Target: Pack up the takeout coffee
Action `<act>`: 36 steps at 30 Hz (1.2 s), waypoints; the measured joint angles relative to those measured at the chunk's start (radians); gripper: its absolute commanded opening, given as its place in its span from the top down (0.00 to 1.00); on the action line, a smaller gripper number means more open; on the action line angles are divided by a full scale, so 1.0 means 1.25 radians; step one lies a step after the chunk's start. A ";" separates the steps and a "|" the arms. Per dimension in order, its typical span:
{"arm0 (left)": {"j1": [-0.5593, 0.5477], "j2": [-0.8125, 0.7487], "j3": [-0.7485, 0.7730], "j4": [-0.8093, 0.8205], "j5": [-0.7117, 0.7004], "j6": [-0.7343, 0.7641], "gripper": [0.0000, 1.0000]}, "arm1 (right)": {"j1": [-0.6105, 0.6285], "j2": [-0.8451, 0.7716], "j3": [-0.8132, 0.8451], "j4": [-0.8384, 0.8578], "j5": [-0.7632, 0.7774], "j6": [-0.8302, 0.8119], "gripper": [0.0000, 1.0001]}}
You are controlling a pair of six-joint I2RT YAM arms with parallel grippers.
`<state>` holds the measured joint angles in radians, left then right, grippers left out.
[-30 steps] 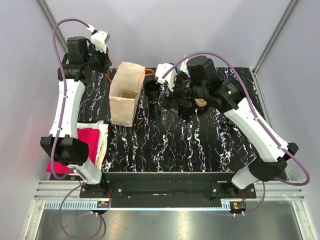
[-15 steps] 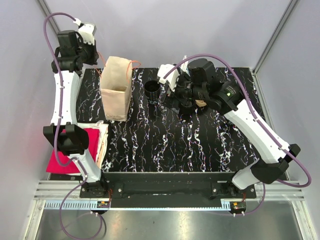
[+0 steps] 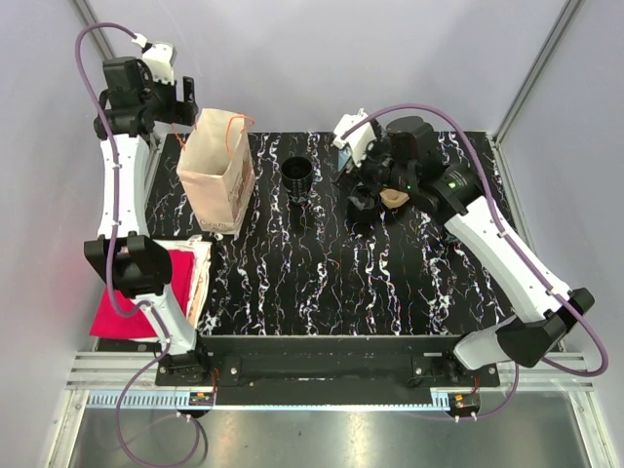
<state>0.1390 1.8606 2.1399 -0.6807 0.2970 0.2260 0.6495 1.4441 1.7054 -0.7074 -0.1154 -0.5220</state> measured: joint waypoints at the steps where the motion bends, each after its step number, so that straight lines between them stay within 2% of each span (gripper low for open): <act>1: 0.002 -0.001 0.000 0.001 0.004 0.000 0.01 | -0.011 -0.007 -0.011 0.008 0.003 0.004 0.00; 6: 0.012 -0.024 0.000 -0.003 0.032 -0.020 0.01 | -0.063 -0.040 -0.062 0.049 0.031 0.030 0.00; 10: 0.013 -0.094 -0.017 -0.001 0.067 -0.036 0.01 | -0.119 -0.062 -0.099 0.082 0.056 0.056 0.00; 20: 0.012 -0.463 -0.314 0.075 0.237 -0.052 0.01 | -0.267 -0.076 -0.167 0.111 0.102 0.102 0.00; 27: -0.001 -0.583 -0.560 0.043 0.323 0.067 0.01 | -0.341 -0.097 -0.238 0.120 0.123 0.108 0.00; 31: -0.001 -0.632 -0.663 0.025 0.323 0.125 0.01 | -0.408 -0.103 -0.283 0.102 0.142 0.103 0.08; 36: -0.001 -0.685 -0.730 0.019 0.340 0.142 0.01 | -0.483 -0.109 -0.367 0.080 0.133 0.068 0.31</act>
<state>0.1383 1.0042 1.2278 -0.6571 0.7219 0.4030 0.0456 1.3079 1.2461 -0.6079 0.0505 -0.4370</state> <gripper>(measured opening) 0.987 0.814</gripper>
